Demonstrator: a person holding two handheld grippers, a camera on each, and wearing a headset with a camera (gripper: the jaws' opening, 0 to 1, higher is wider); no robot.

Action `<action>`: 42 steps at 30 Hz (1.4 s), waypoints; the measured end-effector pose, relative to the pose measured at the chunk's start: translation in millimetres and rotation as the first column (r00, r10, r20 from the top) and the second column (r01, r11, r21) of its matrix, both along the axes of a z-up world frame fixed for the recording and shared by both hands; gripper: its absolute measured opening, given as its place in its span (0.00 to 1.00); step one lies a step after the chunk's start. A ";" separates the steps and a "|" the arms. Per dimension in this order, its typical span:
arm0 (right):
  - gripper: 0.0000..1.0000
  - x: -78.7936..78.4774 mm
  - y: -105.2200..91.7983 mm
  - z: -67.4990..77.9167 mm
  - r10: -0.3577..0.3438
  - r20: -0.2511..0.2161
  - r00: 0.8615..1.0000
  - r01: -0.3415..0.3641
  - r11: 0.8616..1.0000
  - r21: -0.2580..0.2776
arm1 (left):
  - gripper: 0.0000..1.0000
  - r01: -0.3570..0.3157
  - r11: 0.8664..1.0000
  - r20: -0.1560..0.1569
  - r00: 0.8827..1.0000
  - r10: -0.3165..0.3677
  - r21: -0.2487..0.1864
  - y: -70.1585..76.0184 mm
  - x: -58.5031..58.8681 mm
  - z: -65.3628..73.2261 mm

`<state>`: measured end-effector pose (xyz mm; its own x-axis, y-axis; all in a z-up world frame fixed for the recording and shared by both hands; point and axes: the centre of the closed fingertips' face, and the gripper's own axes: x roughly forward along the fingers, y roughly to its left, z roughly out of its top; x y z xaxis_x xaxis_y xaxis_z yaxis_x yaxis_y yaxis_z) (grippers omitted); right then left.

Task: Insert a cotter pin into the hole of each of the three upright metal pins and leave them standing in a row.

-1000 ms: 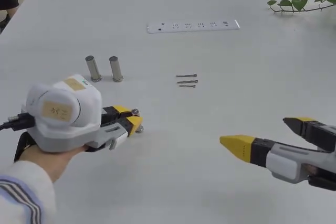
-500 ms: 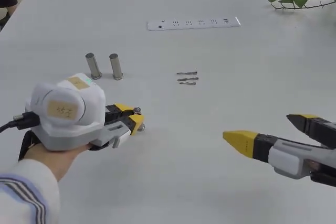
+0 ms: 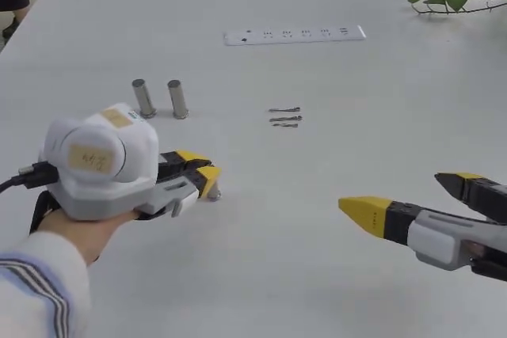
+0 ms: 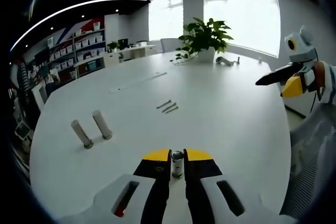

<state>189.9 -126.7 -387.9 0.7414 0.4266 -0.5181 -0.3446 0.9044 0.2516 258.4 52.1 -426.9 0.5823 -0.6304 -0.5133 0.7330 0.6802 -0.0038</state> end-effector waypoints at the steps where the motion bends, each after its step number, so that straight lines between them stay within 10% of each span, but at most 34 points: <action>1: 0.87 -0.2 0.6 0.0 0.002 0.000 1.000 -0.002 1.000 0.000 | 0.05 0.001 1.000 0.001 1.000 -0.001 0.002 0.2 -0.4 0.1; 17: 0.87 -1.7 4.0 1.0 0.010 0.004 1.000 -0.010 1.000 -0.002 | 0.13 0.007 0.999 -0.004 1.000 -0.007 -0.044 12.0 -8.4 16.1; 42: 0.86 -1.5 4.4 1.0 0.018 -0.002 1.000 -0.018 1.000 -0.008 | 0.62 -0.053 0.989 -0.008 0.999 0.052 -0.136 46.9 -36.5 42.5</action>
<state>188.4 -122.3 -387.0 0.7326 0.4356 -0.5229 -0.3601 0.9001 0.2453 221.9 99.0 -384.4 0.6141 -0.6632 -0.4278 0.6962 0.7105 -0.1023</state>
